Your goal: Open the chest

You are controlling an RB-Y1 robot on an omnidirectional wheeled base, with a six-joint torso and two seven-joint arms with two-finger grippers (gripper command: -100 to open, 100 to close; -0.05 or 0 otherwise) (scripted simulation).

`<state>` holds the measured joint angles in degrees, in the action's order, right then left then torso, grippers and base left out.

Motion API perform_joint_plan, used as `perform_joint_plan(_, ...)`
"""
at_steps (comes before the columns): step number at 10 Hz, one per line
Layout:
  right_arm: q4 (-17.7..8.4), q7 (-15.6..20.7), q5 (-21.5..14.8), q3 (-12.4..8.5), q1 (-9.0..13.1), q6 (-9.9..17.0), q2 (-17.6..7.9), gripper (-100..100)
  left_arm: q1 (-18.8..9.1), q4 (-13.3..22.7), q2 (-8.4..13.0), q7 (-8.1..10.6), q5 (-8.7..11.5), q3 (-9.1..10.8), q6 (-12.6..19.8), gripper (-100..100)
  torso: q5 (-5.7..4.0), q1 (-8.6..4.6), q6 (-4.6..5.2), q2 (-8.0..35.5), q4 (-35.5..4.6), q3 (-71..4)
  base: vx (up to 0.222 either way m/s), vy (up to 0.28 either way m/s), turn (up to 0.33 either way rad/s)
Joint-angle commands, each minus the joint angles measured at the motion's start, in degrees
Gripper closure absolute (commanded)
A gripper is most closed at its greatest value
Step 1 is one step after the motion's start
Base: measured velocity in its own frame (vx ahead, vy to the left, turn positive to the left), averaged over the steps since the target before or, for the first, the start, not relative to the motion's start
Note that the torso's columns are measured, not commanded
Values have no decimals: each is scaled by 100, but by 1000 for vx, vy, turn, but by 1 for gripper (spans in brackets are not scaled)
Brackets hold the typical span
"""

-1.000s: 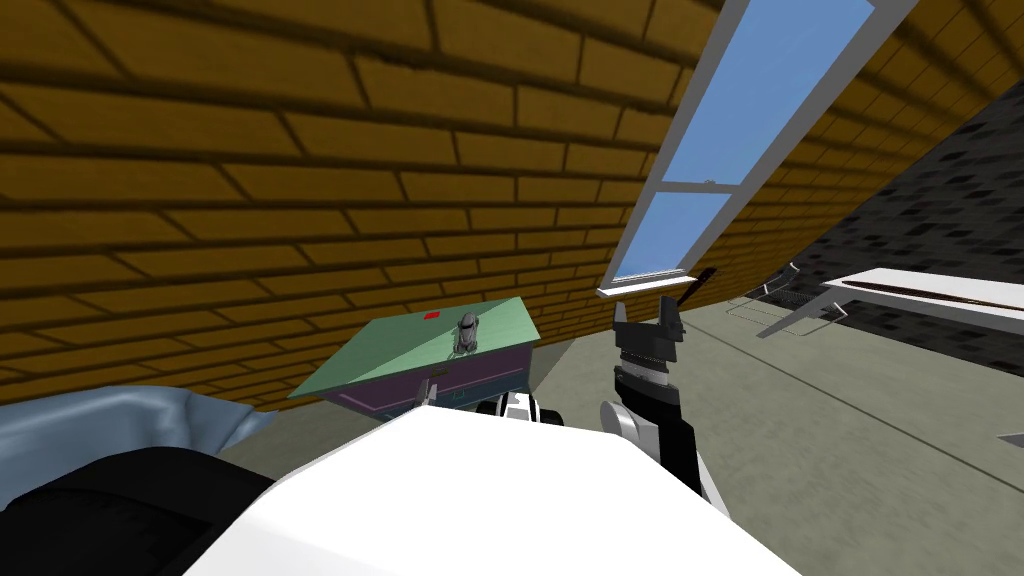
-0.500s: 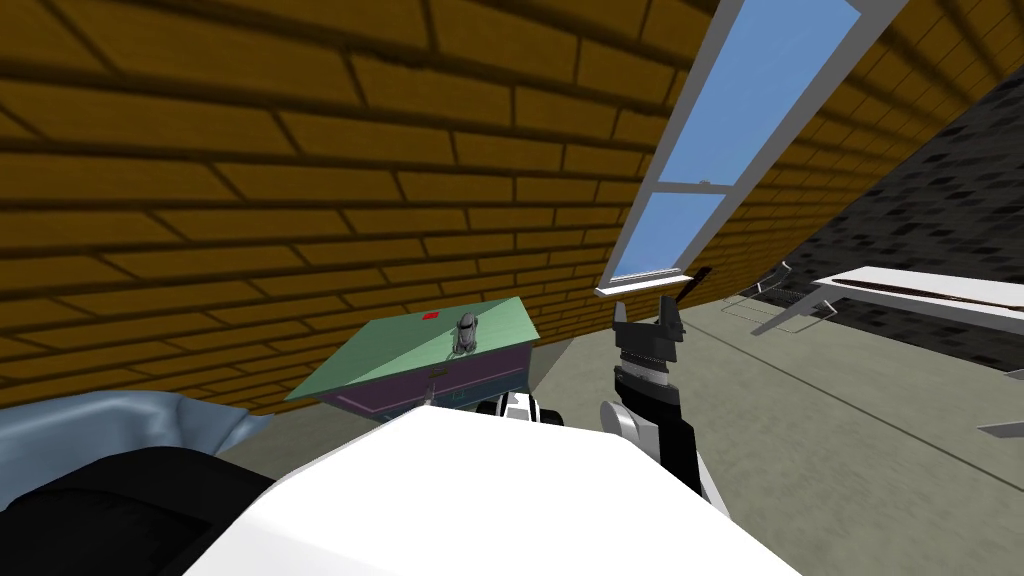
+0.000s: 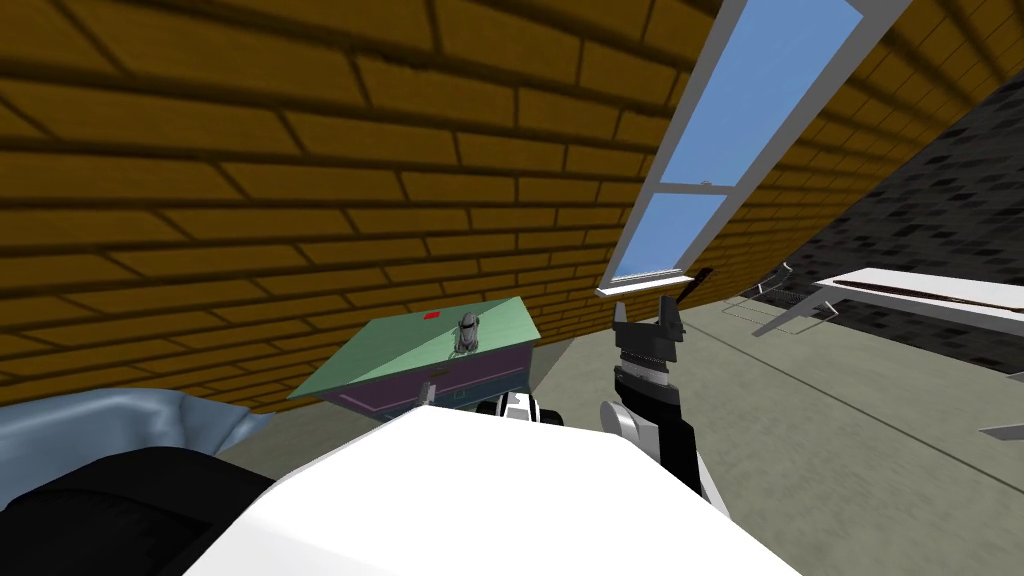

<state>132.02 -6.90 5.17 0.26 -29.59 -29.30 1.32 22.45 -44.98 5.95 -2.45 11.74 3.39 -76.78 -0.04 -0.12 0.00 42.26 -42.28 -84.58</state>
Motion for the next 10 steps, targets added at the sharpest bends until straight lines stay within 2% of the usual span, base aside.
perform_joint_plan(1, 0, 0, 0, 0, 0, 0, 0, 0, 67, -286, 24, 100, 39, 41, 259, -100, 0, -2, 1, -3, 0, -1, 20, -77, -3)
perform_joint_plan(6, 0, 0, 0, 0, 0, 0, 0, 0, 198, -780, 206, 280, 107, 115, 713, -100, 5, 14, 0, 3, -1, 2, 14, -62, -2)
perform_joint_plan(7, 0, 0, 0, 0, 0, 0, 0, 0, 189, -734, 174, 251, 98, 105, 652, -100, 4, 12, 0, 2, -1, 2, 8, -25, 2)
perform_joint_plan(9, 0, 0, 0, 0, 0, 0, 0, 0, 302, -1079, 410, 415, 187, 193, 963, -100, 5, 16, 1, -4, 0, -2, 50, -43, 16)
perform_joint_plan(10, 0, 0, 0, 0, -1, 0, 0, 0, 327, -1103, 355, 363, 165, 168, 929, -100, 2, 8, -2, -7, 3, -5, 8, -23, 47)
